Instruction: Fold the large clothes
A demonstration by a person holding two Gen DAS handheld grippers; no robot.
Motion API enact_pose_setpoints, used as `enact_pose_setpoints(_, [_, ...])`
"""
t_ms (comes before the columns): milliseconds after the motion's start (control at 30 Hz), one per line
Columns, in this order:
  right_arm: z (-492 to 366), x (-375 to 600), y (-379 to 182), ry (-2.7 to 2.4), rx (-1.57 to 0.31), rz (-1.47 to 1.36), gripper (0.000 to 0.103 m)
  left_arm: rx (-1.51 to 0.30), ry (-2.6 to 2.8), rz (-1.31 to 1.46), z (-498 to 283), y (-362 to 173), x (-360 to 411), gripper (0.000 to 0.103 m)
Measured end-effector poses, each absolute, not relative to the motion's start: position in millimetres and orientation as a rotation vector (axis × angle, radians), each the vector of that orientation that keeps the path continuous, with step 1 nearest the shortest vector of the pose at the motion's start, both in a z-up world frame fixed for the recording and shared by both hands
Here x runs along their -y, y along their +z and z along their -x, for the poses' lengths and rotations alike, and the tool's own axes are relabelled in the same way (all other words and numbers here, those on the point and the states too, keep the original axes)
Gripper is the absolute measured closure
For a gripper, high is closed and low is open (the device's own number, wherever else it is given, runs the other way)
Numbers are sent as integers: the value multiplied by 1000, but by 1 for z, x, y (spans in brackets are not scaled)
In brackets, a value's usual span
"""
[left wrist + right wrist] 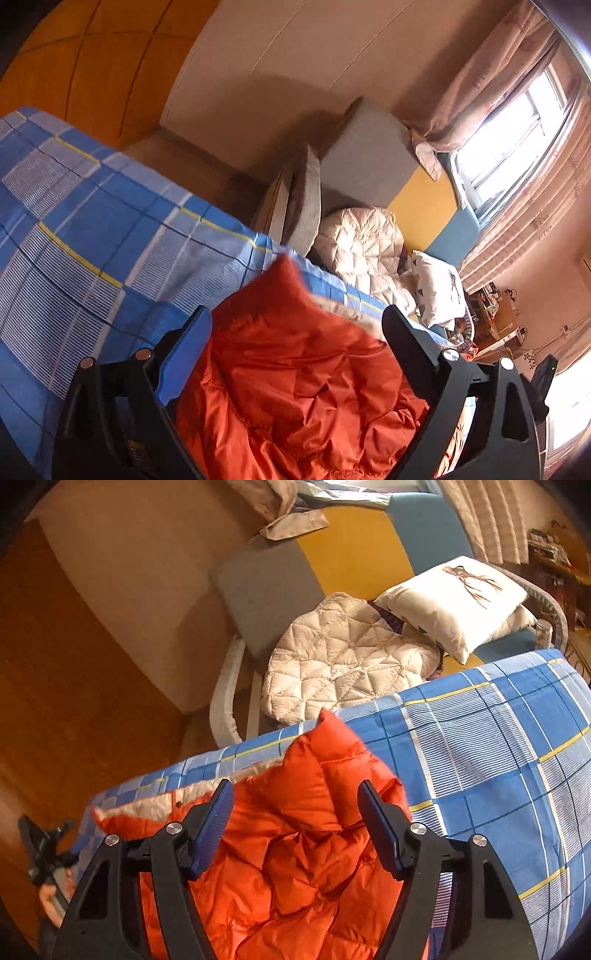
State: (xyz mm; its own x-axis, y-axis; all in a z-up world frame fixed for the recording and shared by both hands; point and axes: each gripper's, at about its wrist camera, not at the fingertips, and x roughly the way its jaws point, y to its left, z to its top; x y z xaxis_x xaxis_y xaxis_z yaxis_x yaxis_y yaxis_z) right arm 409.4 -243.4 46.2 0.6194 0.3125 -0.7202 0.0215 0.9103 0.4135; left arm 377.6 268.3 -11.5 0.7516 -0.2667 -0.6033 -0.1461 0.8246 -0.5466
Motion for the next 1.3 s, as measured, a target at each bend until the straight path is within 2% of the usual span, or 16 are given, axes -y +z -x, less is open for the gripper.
enact_pose_setpoints(167, [-406, 200, 32, 240, -941, -327, 33, -699, -126, 474, -360, 5, -250, 17])
enact_pose_setpoints(233, [-405, 183, 26, 259, -959, -305, 33, -724, -177, 432, -357, 2, -234, 26])
enact_pose_setpoints(400, [-405, 142, 12, 303, -998, -250, 33, -789, -318, 362, -355, -13, -188, 42])
enact_pose_setpoints(467, [-405, 130, 7, 313, -1017, -233, 41, -815, -354, 344, -357, -20, -170, 44])
enact_pose_setpoints(567, [-407, 115, -1, 304, -1032, -178, 53, -855, -387, 316, -361, -29, -147, 53])
enact_pose_setpoints(600, [-409, 111, -4, 300, -1045, -162, 66, -868, -402, 310, -364, -32, -141, 57])
enact_pose_setpoints(667, [-412, 106, -11, 294, -1068, -134, 80, -910, -413, 284, -368, -41, -129, 68])
enact_pose_setpoints(700, [-413, 104, -14, 301, -1076, -127, 92, -924, -421, 275, -371, -45, -123, 77])
enact_pose_setpoints(733, [-414, 103, -17, 301, -1087, -120, 100, -933, -428, 259, -372, -48, -119, 92])
enact_pose_setpoints(767, [-414, 101, -18, 293, -1085, -100, 103, -941, -429, 241, -373, -51, -115, 103])
enact_pose_setpoints(1100, [-412, 101, 6, 271, -946, -84, 103, -785, -380, 258, -374, -28, -127, 103])
enact_pose_setpoints(1300, [-431, 94, -5, 230, -953, -71, 103, -804, -319, 212, -402, -37, -130, 103])
